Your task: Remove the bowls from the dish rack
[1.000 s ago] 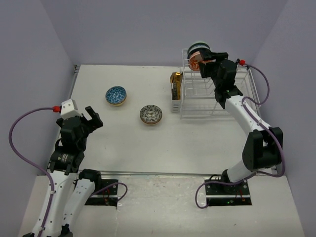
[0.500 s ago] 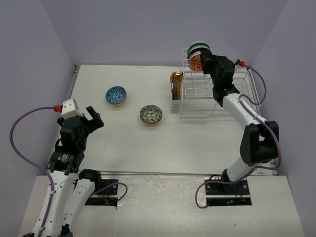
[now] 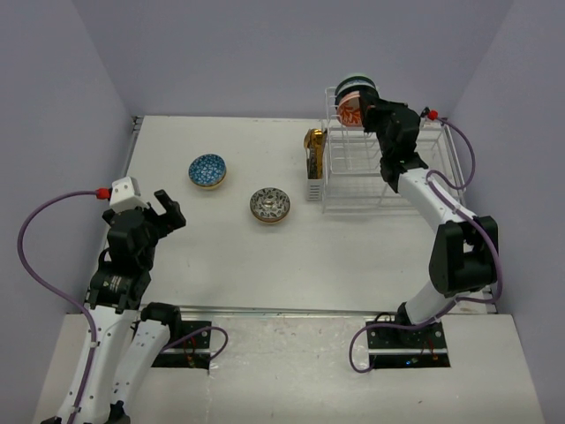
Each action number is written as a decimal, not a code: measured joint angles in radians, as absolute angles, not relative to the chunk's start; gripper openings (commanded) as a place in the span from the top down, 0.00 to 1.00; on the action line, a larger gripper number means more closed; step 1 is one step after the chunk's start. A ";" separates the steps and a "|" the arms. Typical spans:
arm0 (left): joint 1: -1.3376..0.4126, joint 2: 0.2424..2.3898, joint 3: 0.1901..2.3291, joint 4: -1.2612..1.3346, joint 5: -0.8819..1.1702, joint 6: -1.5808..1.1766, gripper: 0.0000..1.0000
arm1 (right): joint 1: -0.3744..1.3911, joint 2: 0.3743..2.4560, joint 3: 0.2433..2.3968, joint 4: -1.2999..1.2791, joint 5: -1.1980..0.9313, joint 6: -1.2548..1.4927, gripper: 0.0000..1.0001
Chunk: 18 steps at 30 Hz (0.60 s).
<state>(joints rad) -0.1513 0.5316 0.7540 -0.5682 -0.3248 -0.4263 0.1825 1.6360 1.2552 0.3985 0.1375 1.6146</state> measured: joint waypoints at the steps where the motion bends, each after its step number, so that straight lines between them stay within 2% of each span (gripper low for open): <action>1: -0.151 0.532 0.754 -0.568 -0.325 -0.426 0.00 | 0.183 1.635 1.250 0.409 0.137 1.614 1.00; 18: -0.151 0.530 0.746 -0.564 -0.324 -0.426 0.00 | 0.182 1.548 1.133 0.557 0.126 1.576 1.00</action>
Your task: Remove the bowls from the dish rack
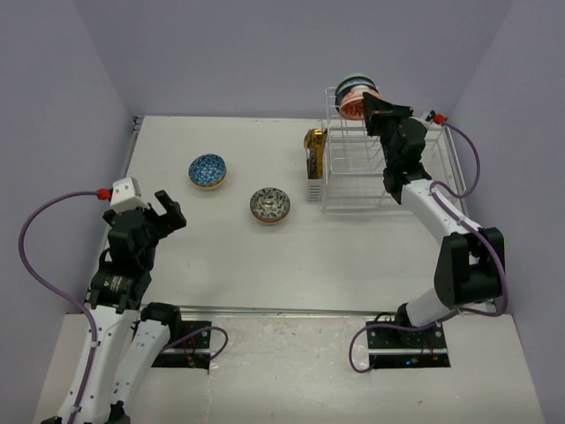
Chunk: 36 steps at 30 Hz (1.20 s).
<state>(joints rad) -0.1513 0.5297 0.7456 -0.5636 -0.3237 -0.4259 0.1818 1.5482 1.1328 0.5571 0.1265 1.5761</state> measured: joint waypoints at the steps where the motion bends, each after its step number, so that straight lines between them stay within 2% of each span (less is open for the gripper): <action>1: -0.151 0.530 0.745 -0.564 -0.324 -0.426 0.00 | 0.181 1.546 1.127 0.564 0.120 1.574 1.00; 13: -0.151 0.530 0.743 -0.563 -0.321 -0.426 0.00 | 0.176 1.449 1.071 0.646 0.056 1.570 1.00; 20: -0.151 0.524 0.743 -0.563 -0.322 -0.426 0.00 | 0.174 1.381 1.071 0.678 -0.060 1.454 1.00; 25: -0.151 0.539 0.778 -0.579 -0.312 -0.428 0.00 | 0.179 1.330 1.071 0.666 -0.237 1.247 1.00; 30: -0.151 0.595 0.934 -0.579 -0.252 -0.440 0.00 | 0.227 1.205 1.060 0.532 -0.338 0.945 1.00; 36: -0.152 0.746 1.162 -0.526 -0.039 -0.457 0.00 | 0.439 1.079 1.106 0.207 -0.357 0.461 1.00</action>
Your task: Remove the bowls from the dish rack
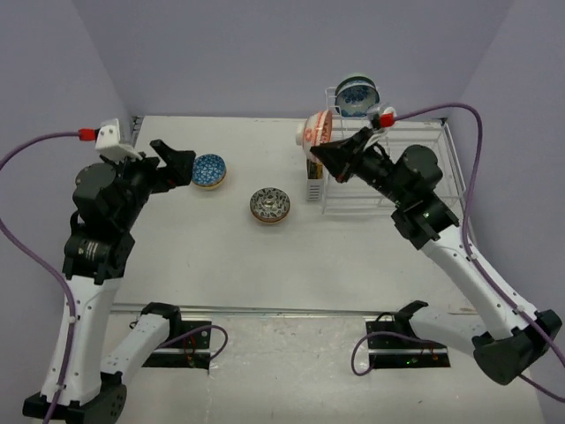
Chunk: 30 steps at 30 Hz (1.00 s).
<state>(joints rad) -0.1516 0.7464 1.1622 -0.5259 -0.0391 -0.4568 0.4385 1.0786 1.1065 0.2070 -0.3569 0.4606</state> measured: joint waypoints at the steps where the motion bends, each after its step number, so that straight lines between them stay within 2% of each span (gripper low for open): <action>1: -0.152 0.791 1.202 -0.516 0.013 -0.457 0.00 | 0.496 1.080 1.130 0.139 -0.348 0.372 1.00; 5: -0.185 0.971 1.340 -0.514 0.184 -0.449 0.00 | 0.745 1.102 1.180 -0.089 -0.231 0.070 1.00; 11: -0.385 1.189 1.485 -0.585 0.235 -0.397 0.00 | 1.010 1.243 1.236 -0.364 -0.017 -0.217 1.00; 14: -0.439 1.215 1.448 -0.597 0.201 -0.391 0.00 | 1.053 1.308 1.229 -0.394 0.038 -0.266 1.00; 21: -0.438 1.171 1.233 -0.593 0.104 -0.458 0.00 | 1.059 1.379 1.169 -0.293 0.118 -0.319 1.00; 30: -0.440 1.206 1.112 -0.503 0.187 -0.545 0.00 | 1.080 1.446 1.191 -0.262 0.122 -0.374 1.00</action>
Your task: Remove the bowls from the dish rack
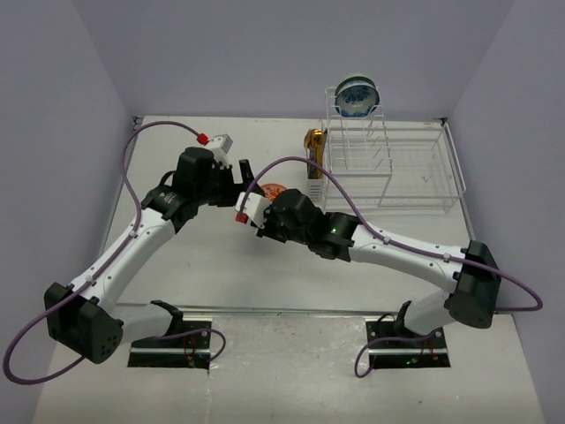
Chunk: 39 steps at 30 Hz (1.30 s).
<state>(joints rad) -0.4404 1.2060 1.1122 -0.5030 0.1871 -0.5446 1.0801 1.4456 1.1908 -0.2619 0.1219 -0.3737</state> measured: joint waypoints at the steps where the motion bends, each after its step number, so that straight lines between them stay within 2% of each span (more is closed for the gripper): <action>1: -0.441 1.216 1.104 -0.497 0.187 -0.549 0.02 | 1.081 1.460 1.198 -0.263 0.125 -0.378 1.00; 4: -0.445 1.245 1.090 -0.486 0.172 -0.551 0.14 | 1.087 1.498 1.221 -0.274 0.149 -0.387 1.00; 5: -0.446 1.254 1.089 -0.485 0.167 -0.553 0.27 | 1.090 1.511 1.231 -0.278 0.159 -0.389 1.00; 7: -0.454 1.275 1.087 -0.483 0.147 -0.553 0.41 | 1.099 1.534 1.248 -0.278 0.177 -0.397 1.00; 9: -0.461 1.293 1.086 -0.480 0.136 -0.554 0.48 | 1.107 1.551 1.261 -0.278 0.191 -0.404 1.00; 11: -0.467 1.310 1.086 -0.479 0.128 -0.554 0.50 | 1.116 1.561 1.270 -0.277 0.199 -0.412 1.00; 14: -0.472 1.323 1.083 -0.479 0.124 -0.553 0.71 | 1.127 1.570 1.281 -0.276 0.210 -0.419 1.00; 15: -0.472 1.326 1.082 -0.478 0.123 -0.552 0.89 | 1.128 1.571 1.283 -0.276 0.215 -0.421 1.00; 16: -0.473 1.326 1.082 -0.479 0.121 -0.553 1.00 | 1.130 1.572 1.285 -0.276 0.218 -0.421 1.00; 21: -0.474 1.324 1.082 -0.476 0.091 -0.546 1.00 | 1.133 1.581 1.293 -0.270 0.224 -0.427 1.00; 22: -0.474 1.324 1.082 -0.477 0.083 -0.546 1.00 | 1.133 1.584 1.293 -0.268 0.224 -0.427 0.97; 23: -0.475 1.322 1.082 -0.479 0.076 -0.547 1.00 | 1.133 1.585 1.294 -0.268 0.225 -0.427 0.83; 24: -0.477 1.320 1.082 -0.480 0.064 -0.549 1.00 | 1.133 1.585 1.295 -0.267 0.226 -0.426 0.60; 26: -0.479 1.313 1.081 -0.485 0.016 -0.549 1.00 | 1.133 1.585 1.302 -0.263 0.236 -0.411 0.40; 27: -0.477 1.310 1.081 -0.487 -0.004 -0.550 1.00 | 1.133 1.585 1.306 -0.257 0.244 -0.406 0.23; 30: -0.455 1.297 1.081 -0.488 -0.052 -0.562 1.00 | 1.133 1.578 1.308 -0.245 0.273 -0.387 0.16; 34: -0.338 1.282 1.081 -0.477 -0.046 -0.583 1.00 | 1.133 1.529 1.293 -0.240 0.302 -0.357 0.13; 36: -0.245 1.283 1.081 -0.464 -0.041 -0.591 1.00 | 1.133 1.438 1.255 -0.238 0.328 -0.322 0.11; 37: -0.199 1.287 1.085 -0.461 -0.041 -0.593 1.00 | 1.133 1.383 1.233 -0.236 0.339 -0.302 0.04; 39: -0.105 1.321 1.114 -0.458 -0.036 -0.597 1.00 | 1.133 1.259 1.182 -0.226 0.356 -0.252 0.01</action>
<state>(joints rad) -0.1055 1.3209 1.1137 -0.4583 -0.0364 -0.5968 1.1332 1.2587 1.1816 -0.2264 0.3565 -0.2516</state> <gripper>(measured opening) 0.047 0.963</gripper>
